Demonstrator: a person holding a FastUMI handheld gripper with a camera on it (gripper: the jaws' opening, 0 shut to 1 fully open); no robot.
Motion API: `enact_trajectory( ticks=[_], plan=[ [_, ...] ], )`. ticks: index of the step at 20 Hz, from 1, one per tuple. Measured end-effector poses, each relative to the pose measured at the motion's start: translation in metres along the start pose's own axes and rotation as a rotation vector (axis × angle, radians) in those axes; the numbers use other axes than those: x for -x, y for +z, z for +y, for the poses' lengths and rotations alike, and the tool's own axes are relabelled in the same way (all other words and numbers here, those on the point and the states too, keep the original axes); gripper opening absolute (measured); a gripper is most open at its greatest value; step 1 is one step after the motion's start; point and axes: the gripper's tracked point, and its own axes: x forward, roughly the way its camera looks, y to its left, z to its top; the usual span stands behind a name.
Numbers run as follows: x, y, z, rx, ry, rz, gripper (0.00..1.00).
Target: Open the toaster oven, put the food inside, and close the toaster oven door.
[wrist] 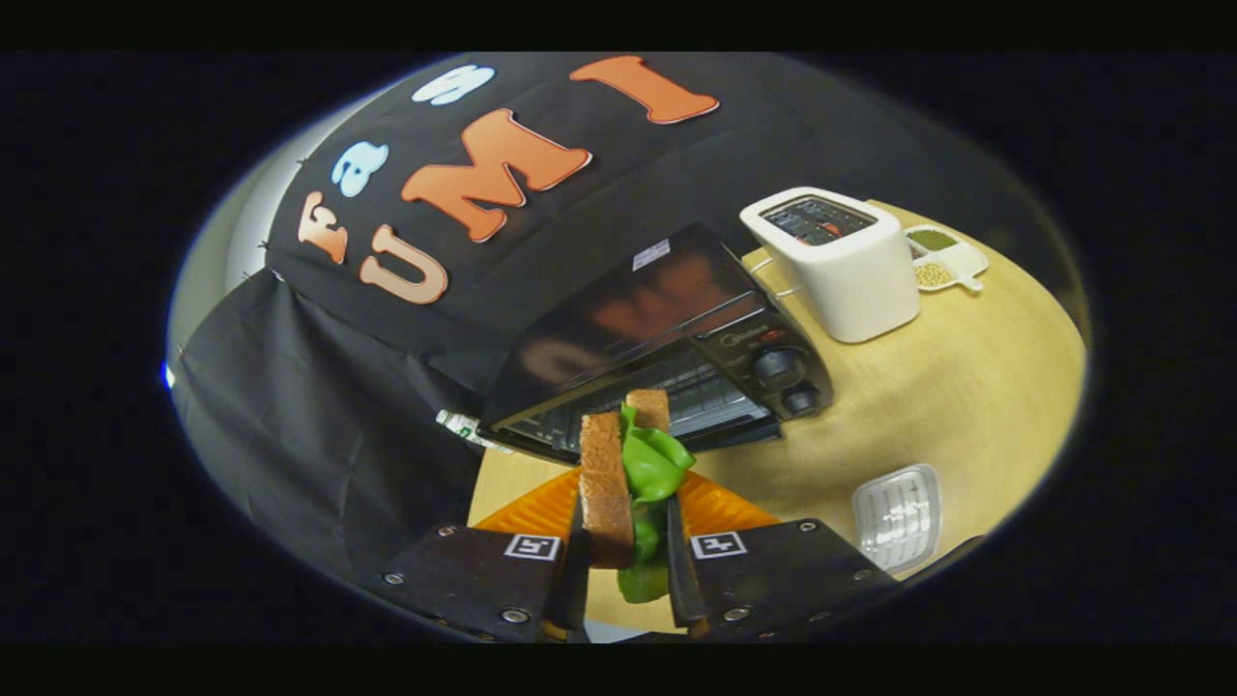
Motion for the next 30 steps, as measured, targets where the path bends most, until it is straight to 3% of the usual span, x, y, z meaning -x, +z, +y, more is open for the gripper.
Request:
enact_trajectory(
  ticks=[7,15,20,26,29,30],
  plan=[
    [-0.059,-0.004,0.010,-0.132,0.035,-0.028,0.35],
    [-0.121,-0.013,0.017,-0.196,0.056,-0.039,0.35],
    [-0.142,0.007,0.021,-0.256,0.088,-0.136,0.34],
    [-0.165,0.015,0.010,-0.236,0.024,-0.233,0.35],
    [-0.169,0.019,0.004,-0.197,-0.038,-0.261,0.41],
    [-0.165,0.015,-0.004,-0.182,-0.080,-0.250,0.47]
  ],
)
